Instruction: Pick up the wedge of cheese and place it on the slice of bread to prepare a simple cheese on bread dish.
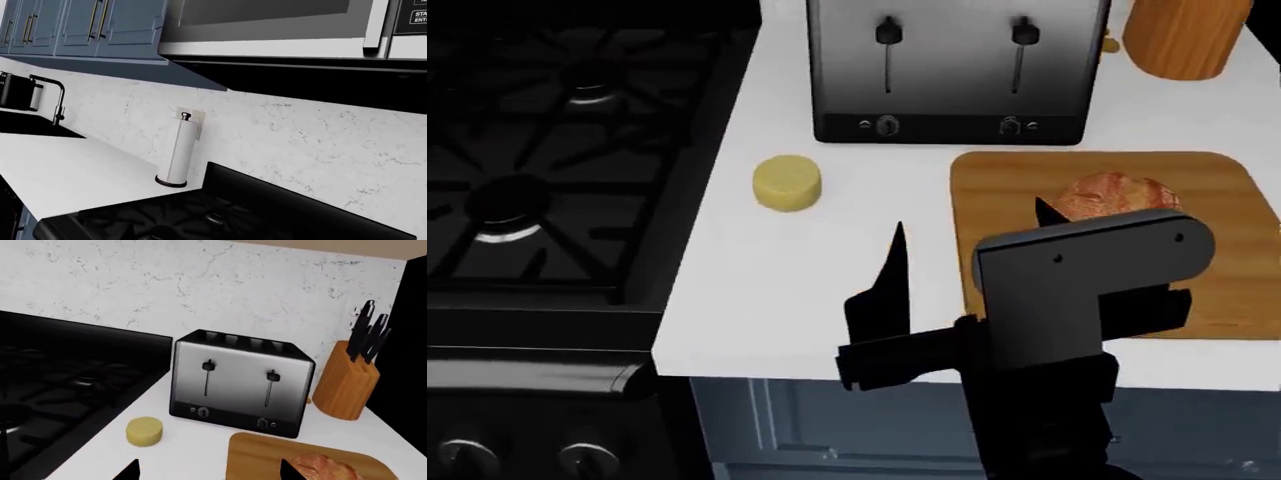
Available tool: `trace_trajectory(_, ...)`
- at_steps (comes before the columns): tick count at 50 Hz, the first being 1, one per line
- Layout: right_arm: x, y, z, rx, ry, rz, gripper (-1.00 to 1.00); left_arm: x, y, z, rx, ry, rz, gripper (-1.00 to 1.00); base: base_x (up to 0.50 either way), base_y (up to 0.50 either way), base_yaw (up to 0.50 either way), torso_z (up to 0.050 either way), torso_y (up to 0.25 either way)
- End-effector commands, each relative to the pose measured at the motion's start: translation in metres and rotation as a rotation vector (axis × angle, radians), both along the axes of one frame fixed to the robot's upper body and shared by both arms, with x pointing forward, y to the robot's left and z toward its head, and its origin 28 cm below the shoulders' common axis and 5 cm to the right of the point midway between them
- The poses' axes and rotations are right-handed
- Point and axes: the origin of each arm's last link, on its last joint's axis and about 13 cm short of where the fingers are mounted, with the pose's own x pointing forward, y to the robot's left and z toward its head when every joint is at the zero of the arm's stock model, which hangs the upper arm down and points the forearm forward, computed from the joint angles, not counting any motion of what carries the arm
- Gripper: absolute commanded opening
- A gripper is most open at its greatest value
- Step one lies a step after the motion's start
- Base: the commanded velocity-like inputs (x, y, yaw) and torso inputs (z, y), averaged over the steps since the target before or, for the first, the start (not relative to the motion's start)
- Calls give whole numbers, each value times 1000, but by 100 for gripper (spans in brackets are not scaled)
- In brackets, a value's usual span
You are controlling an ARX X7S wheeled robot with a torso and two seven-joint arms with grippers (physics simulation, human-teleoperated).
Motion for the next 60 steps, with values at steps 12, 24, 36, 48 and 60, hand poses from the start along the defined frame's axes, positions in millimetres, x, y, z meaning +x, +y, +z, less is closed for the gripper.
trace_trajectory(12,-2,0,0,12,0,13,100,-1,0,0,6,0,2,100,108,215,0,0,0)
trace_trajectory(24,0,1,0,30,9,34,100,0,-1,0,11,2,3,100,114,138,0,0,0)
trace_trajectory(36,2,-3,2,130,106,40,100,0,-1,0,15,3,5,100,133,131,0,0,0)
trace_trajectory(48,-2,-6,20,106,114,53,100,0,-1,1,9,-1,3,100,141,85,0,0,0)
trace_trajectory(60,-4,-11,29,115,112,61,100,0,-1,0,11,-1,5,100,163,18,0,0,0)
